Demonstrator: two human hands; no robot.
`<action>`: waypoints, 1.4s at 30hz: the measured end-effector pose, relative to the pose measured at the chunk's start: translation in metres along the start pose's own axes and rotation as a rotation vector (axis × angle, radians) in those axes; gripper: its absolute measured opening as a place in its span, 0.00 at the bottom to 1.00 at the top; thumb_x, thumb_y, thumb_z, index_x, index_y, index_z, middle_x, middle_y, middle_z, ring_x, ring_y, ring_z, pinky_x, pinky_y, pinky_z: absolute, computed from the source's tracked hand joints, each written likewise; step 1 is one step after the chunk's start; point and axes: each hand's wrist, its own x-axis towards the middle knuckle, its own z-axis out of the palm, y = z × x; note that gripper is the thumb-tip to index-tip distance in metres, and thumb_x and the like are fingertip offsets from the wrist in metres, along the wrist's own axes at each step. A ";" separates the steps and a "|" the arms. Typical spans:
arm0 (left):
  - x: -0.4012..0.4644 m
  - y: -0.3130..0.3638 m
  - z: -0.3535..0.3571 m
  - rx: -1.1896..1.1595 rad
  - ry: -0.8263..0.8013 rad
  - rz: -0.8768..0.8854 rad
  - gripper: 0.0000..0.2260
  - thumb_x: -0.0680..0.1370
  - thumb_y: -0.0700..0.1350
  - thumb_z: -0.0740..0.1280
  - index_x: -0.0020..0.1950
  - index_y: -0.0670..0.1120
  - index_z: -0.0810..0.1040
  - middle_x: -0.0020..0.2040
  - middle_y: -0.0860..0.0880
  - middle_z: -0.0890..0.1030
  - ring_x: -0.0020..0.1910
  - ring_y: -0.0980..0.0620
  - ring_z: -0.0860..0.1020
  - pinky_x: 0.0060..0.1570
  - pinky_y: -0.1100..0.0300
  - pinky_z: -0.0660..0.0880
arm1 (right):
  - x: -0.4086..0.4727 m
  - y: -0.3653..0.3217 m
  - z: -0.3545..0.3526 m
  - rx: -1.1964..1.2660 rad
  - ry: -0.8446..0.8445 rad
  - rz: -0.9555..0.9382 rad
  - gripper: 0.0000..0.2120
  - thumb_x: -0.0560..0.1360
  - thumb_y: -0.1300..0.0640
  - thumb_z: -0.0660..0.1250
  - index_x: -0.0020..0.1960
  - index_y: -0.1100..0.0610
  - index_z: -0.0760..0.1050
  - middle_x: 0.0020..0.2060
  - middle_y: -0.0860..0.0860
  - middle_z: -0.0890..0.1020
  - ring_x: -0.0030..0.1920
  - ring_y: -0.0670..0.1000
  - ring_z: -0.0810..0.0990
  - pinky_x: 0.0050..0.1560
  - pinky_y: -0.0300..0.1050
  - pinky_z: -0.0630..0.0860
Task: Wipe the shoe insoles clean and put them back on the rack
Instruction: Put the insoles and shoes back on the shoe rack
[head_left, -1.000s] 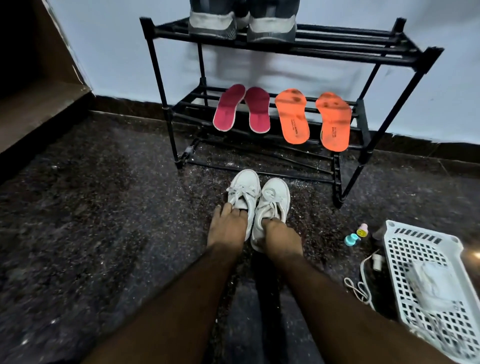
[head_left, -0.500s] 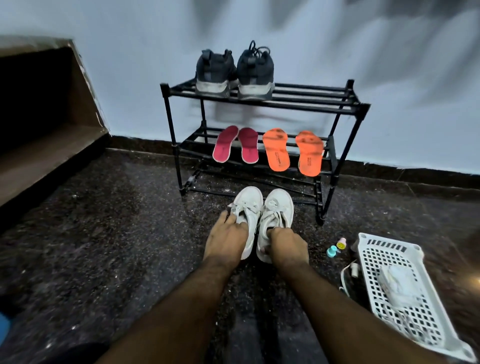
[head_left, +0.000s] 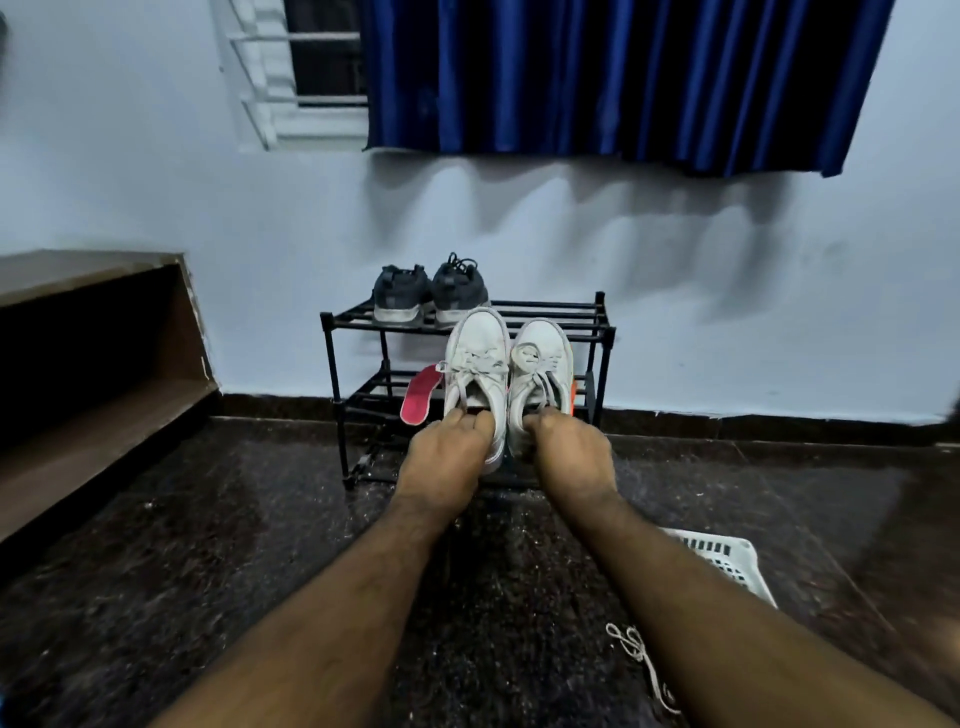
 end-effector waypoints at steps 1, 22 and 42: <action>0.006 0.002 -0.008 -0.008 0.016 0.000 0.10 0.77 0.44 0.65 0.58 0.47 0.71 0.54 0.48 0.79 0.56 0.46 0.75 0.48 0.53 0.71 | 0.005 0.002 -0.008 0.002 0.022 -0.007 0.06 0.76 0.56 0.68 0.52 0.48 0.80 0.48 0.50 0.81 0.47 0.56 0.84 0.43 0.49 0.78; 0.219 -0.011 -0.006 -0.145 -0.031 -0.117 0.11 0.77 0.43 0.63 0.59 0.50 0.71 0.55 0.44 0.75 0.50 0.40 0.80 0.49 0.55 0.76 | 0.166 0.099 -0.018 0.018 0.124 0.023 0.13 0.76 0.62 0.65 0.59 0.55 0.70 0.56 0.54 0.74 0.54 0.59 0.77 0.43 0.52 0.74; 0.296 -0.015 0.099 -0.004 0.063 -0.101 0.29 0.75 0.39 0.71 0.74 0.43 0.64 0.67 0.44 0.72 0.67 0.45 0.71 0.56 0.48 0.77 | 0.240 0.135 0.066 -0.091 0.198 0.047 0.36 0.75 0.64 0.64 0.79 0.57 0.54 0.78 0.54 0.58 0.62 0.61 0.72 0.48 0.55 0.78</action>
